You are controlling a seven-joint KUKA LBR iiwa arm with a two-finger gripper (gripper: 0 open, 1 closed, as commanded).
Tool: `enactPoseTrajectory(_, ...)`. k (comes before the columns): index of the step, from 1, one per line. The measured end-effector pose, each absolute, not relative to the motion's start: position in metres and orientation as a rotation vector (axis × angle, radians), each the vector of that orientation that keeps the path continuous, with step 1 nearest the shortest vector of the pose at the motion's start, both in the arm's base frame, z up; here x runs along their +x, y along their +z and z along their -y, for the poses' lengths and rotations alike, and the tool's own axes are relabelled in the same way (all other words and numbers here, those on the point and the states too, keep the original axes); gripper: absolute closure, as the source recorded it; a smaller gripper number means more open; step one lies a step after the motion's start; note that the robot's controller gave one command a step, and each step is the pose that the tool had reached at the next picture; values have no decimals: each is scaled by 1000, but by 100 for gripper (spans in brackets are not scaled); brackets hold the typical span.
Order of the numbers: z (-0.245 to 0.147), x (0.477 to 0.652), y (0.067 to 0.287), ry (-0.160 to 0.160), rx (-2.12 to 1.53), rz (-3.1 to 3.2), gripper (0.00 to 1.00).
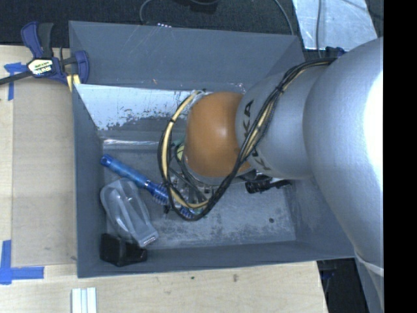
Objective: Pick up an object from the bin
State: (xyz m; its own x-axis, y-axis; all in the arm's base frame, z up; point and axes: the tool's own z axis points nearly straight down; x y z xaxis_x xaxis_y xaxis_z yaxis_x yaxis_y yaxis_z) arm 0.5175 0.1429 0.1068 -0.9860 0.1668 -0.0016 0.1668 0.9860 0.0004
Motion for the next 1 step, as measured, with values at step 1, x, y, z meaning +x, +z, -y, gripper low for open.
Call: enactPoseTrajectory(1,-142,517,127,-1,264,-3131,100)
